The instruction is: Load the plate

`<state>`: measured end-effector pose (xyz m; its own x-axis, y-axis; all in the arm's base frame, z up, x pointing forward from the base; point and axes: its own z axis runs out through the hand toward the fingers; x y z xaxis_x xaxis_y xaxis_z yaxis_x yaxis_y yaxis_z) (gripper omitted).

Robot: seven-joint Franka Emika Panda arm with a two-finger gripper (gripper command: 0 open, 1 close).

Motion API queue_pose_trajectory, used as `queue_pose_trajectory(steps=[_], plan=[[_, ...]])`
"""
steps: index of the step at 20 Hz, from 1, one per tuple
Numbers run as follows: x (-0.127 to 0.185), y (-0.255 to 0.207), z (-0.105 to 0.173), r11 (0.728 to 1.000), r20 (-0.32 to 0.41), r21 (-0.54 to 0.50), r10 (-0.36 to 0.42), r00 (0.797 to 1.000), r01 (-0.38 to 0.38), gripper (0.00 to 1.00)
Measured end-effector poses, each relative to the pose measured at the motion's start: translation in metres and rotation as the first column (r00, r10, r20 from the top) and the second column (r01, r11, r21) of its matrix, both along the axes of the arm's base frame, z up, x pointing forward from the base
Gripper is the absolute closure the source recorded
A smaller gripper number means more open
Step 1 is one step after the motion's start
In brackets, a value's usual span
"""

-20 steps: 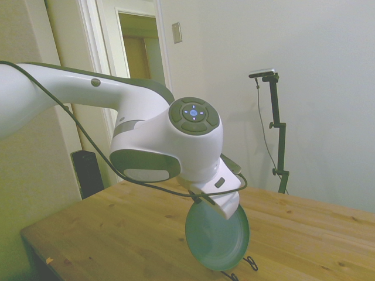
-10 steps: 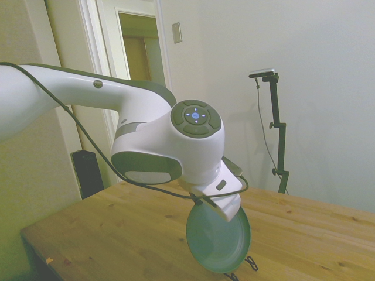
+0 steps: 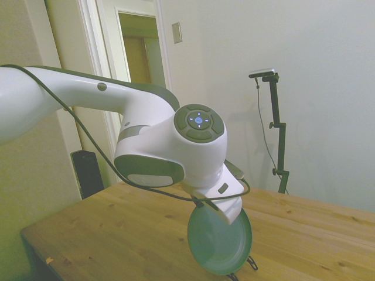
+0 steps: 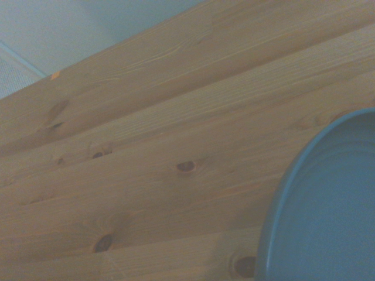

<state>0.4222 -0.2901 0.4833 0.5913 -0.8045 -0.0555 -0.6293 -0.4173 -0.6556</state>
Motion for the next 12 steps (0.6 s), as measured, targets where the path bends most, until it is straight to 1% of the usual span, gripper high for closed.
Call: queue_pose_trajectory(steps=[12], plan=[[0.0033, -0.0001, 0.0042, 1.000, 0.006, -0.008, 0.003, 1.000, -0.003, 0.00]])
